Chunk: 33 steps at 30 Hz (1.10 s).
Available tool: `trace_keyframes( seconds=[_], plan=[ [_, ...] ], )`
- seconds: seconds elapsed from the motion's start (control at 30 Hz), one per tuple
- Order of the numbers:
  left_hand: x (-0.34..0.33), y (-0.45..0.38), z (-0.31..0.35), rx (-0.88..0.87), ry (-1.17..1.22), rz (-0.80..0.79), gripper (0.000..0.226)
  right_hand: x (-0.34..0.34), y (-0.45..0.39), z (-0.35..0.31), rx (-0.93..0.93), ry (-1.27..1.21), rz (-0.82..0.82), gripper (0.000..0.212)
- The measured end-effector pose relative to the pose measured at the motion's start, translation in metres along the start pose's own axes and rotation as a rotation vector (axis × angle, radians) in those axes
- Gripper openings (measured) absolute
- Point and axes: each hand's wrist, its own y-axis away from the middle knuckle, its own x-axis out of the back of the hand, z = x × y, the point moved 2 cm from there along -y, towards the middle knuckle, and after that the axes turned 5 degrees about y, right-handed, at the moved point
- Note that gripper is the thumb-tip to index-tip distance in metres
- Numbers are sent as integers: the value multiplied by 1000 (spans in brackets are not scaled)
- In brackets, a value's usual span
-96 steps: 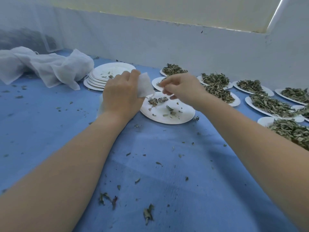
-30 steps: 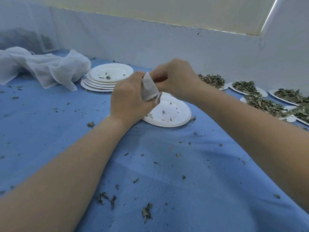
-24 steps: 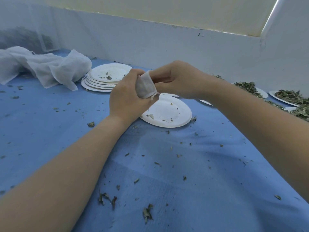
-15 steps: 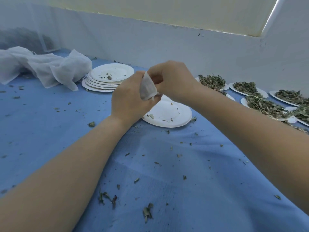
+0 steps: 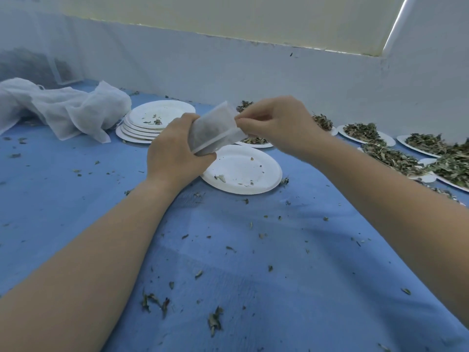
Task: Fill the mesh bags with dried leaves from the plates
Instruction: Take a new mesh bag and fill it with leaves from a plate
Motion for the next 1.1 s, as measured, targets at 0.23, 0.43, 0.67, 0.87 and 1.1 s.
trace_keyframes(
  seconds=[0.23, 0.43, 0.67, 0.87, 1.1],
  plan=[
    [1, -2, -4, 110, -24, -3, 44, -30, 36, 32, -419, 405, -449, 129],
    [2, -2, -4, 171, -34, -6, 37, -50, 38, 34, -471, 386, -365, 137],
    [18, -6, 11, 276, -12, 81, 38, -51, 43, 18, -421, 279, -252, 136],
    [55, -39, -3, 427, -63, 163, 51, -68, -7, -21, -341, 253, -240, 132],
    [78, -81, -69, 717, -166, 49, 59, -119, -96, -53, -286, 291, -234, 134]
  ],
)
